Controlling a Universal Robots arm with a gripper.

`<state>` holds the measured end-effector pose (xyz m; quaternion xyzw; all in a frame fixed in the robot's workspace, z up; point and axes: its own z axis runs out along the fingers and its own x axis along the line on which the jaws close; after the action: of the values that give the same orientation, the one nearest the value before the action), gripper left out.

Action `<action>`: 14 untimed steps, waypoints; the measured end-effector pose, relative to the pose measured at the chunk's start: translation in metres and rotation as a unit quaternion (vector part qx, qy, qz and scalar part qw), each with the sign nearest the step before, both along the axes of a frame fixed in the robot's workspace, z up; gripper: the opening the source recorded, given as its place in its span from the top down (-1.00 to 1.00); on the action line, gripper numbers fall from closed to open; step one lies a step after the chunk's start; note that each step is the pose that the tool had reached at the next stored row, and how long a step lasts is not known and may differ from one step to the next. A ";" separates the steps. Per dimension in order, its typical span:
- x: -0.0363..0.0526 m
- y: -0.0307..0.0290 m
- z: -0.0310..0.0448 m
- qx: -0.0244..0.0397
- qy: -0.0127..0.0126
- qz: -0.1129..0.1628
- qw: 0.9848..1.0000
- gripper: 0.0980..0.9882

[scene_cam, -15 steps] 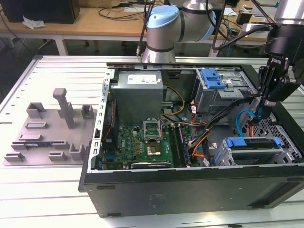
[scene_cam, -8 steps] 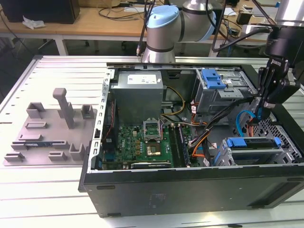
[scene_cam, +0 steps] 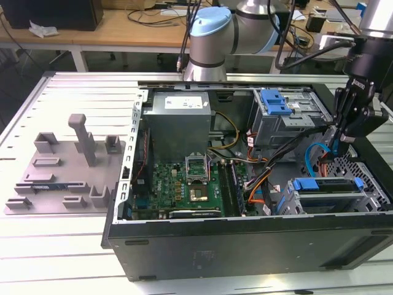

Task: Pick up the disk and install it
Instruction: 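Insert the first disk wire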

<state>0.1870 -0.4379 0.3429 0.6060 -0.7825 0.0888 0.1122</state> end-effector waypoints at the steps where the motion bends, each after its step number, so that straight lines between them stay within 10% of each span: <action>1: 0.0000 -0.0016 0.0001 0.004 0.000 0.000 1.000 0.84; 14: -0.0030 -0.0119 0.0133 0.031 -0.001 0.032 0.999 0.84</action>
<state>0.1840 -0.4498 0.3563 0.6339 -0.7651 0.0685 0.0899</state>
